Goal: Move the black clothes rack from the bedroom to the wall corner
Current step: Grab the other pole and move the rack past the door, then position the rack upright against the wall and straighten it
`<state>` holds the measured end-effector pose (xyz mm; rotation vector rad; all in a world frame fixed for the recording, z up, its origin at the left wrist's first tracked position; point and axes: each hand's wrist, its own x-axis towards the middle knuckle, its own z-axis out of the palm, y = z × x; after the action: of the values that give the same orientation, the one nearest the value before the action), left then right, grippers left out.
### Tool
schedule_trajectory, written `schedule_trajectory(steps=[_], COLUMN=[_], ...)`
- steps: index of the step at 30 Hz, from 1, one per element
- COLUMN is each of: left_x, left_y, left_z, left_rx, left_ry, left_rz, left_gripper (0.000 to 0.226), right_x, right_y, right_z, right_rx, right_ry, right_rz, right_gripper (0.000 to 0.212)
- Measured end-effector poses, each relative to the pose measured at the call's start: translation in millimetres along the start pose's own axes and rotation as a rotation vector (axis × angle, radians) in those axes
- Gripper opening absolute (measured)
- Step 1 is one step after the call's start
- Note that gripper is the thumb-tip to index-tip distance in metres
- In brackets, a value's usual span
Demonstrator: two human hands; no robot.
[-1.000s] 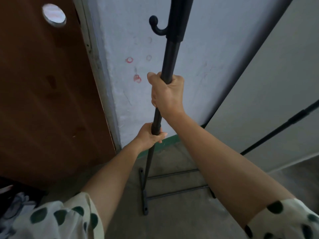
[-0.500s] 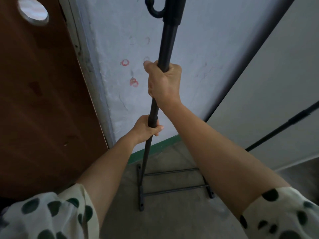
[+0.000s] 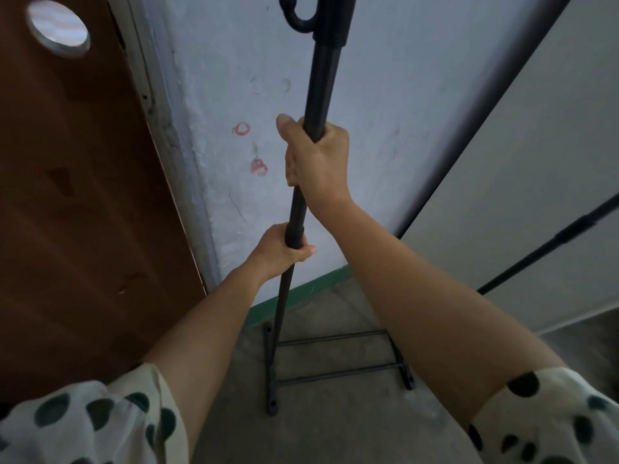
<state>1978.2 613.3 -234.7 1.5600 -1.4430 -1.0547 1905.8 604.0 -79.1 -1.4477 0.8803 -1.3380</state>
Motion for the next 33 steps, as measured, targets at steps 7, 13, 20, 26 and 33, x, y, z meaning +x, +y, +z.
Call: schedule_trajectory(steps=[7, 13, 20, 26, 33], left_x=[-17, -50, -89, -84, -62], left_y=[17, 36, 82, 132, 182], left_z=[-5, -10, 23, 91, 200], left_rx=[0.167, 0.400, 0.381, 0.329, 0.245], left_ry=[0.030, 0.066, 0.011, -0.071, -0.200], left_rz=[-0.076, -0.142, 0.013, 0.166, 0.213], left_gripper=[0.052, 0.048, 0.031, 0.043, 0.028], right_x=[-9, -21, -54, -77, -96], right_y=[-7, -19, -48, -71, -69], right_z=[-12, -41, -96, -176, -317], right_rx=[-0.223, -0.530, -0.604, -0.692, -0.762], right_ry=[-0.056, -0.179, -0.136, -0.014, 0.166], right_rz=[-0.055, 0.012, 0.043, 0.030, 0.111], right_gripper=[0.024, 0.038, 0.046, 0.038, 0.020])
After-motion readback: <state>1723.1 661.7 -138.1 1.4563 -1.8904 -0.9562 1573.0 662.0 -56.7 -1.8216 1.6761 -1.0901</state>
